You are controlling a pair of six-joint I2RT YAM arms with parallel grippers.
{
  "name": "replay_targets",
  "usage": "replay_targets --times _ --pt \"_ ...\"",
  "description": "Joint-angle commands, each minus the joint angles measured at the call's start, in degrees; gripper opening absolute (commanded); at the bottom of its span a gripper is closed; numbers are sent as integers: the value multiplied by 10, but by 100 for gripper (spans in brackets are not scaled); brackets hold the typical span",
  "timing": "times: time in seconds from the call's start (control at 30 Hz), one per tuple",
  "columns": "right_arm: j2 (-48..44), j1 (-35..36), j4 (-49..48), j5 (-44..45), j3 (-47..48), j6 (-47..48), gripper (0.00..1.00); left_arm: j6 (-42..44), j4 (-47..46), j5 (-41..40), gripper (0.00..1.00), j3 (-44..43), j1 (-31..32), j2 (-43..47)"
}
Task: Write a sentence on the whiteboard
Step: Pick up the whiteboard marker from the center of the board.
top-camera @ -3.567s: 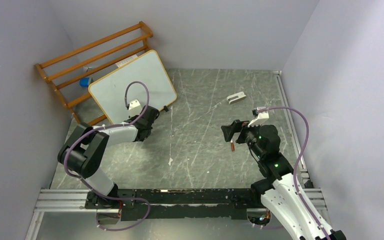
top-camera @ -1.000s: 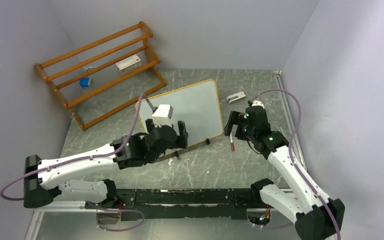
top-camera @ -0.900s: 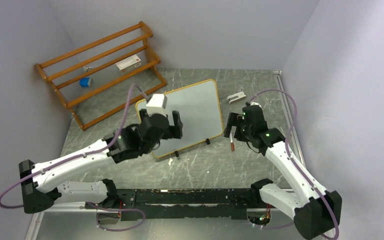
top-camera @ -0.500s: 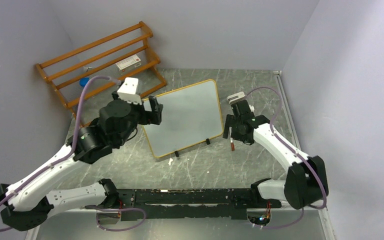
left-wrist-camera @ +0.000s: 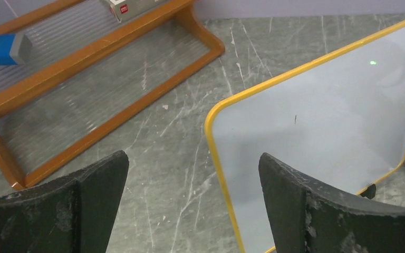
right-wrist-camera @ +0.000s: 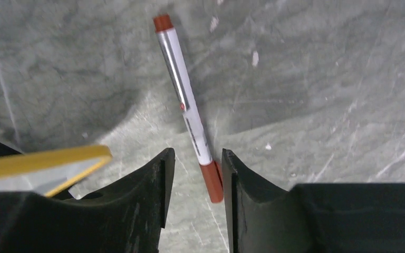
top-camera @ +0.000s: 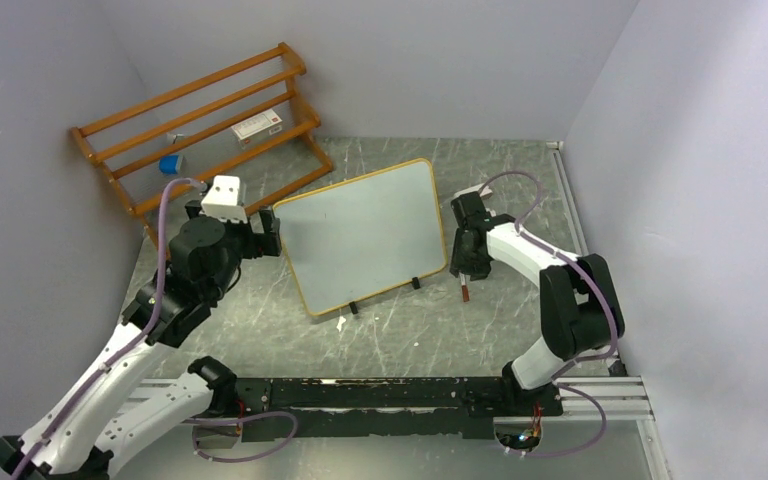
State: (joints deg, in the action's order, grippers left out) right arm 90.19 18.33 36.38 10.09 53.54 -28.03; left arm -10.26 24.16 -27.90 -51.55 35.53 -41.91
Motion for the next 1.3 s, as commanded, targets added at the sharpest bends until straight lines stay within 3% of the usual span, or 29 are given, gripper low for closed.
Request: replay_targets --times 0.0,0.23,0.5,0.7,0.97,1.27 --pt "25 -7 -18 3 25 6 41 13 -61 117 98 12 -55 40" --pt "53 -28 -42 -15 21 17 32 21 -74 177 98 21 -83 60" --pt "94 -37 -56 -22 24 14 28 27 -91 247 98 30 -100 56" --pt "105 -45 -66 -21 25 4 18 34 -109 326 96 34 -106 41" --pt "35 -51 -94 -25 -8 -6 1 18 -128 418 93 39 -107 8" --pt "-125 -50 -129 -16 -67 -42 0 -54 -119 473 88 18 -90 -57"
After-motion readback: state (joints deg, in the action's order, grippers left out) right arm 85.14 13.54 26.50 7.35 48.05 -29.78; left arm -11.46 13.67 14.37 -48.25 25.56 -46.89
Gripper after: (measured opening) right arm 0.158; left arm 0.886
